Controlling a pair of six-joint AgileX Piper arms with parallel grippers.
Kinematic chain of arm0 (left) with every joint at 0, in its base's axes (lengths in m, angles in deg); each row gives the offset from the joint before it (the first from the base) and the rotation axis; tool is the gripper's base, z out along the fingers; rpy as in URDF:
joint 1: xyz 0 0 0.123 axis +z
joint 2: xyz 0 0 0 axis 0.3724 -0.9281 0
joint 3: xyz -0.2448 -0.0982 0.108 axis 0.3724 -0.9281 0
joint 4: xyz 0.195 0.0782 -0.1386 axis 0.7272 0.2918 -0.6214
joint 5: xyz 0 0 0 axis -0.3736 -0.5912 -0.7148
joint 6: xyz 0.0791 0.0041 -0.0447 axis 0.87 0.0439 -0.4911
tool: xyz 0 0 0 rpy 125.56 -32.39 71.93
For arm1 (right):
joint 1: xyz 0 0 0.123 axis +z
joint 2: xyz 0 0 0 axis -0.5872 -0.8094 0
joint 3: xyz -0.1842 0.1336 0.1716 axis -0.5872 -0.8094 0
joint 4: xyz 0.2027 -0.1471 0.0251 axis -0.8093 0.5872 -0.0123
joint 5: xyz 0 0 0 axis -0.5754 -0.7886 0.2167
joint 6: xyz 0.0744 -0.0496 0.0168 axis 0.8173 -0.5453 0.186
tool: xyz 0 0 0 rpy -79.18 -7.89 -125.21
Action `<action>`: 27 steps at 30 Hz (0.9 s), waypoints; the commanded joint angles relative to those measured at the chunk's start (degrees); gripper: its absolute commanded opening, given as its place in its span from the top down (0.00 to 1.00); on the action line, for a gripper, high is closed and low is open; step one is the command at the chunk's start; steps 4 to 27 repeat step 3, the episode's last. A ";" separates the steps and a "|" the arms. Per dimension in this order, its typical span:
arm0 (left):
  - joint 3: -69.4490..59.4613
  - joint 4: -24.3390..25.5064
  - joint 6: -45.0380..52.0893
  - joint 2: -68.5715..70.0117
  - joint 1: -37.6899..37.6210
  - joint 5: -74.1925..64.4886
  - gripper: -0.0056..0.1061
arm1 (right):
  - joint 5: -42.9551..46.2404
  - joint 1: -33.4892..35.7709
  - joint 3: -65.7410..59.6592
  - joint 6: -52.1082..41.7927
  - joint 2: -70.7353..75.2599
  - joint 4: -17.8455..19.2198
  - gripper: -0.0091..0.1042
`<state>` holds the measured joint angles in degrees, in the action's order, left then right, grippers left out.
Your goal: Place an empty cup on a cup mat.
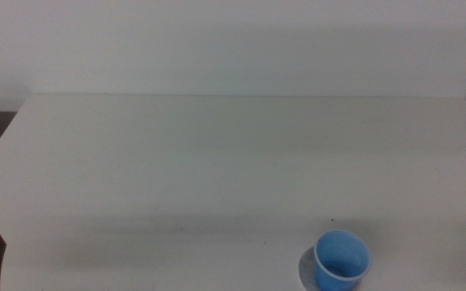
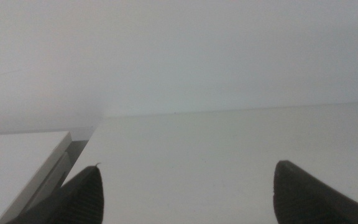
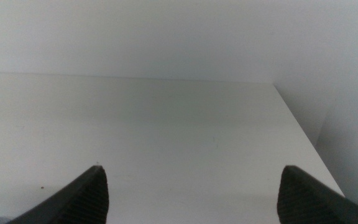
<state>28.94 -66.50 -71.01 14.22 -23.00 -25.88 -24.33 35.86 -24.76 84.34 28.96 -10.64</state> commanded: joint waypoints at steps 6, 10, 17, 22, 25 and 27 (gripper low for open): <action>0.00 0.26 -0.22 0.26 0.07 0.71 0.11 | 0.38 0.07 -0.19 -0.23 0.28 0.34 0.10; 0.00 0.26 -0.22 0.26 0.07 0.71 0.11 | 0.38 0.07 -0.19 -0.23 0.28 0.34 0.10; 0.00 0.26 -0.22 0.26 0.07 0.71 0.11 | 0.38 0.07 -0.19 -0.23 0.28 0.34 0.10; 0.00 0.26 -0.22 0.26 0.07 0.71 0.11 | 0.38 0.07 -0.19 -0.23 0.28 0.34 0.10; 0.00 0.26 -0.22 0.26 0.07 0.71 0.11 | 0.38 0.07 -0.19 -0.23 0.28 0.34 0.10; 0.00 0.26 -0.22 0.26 0.07 0.71 0.11 | 0.38 0.07 -0.19 -0.23 0.28 0.34 0.10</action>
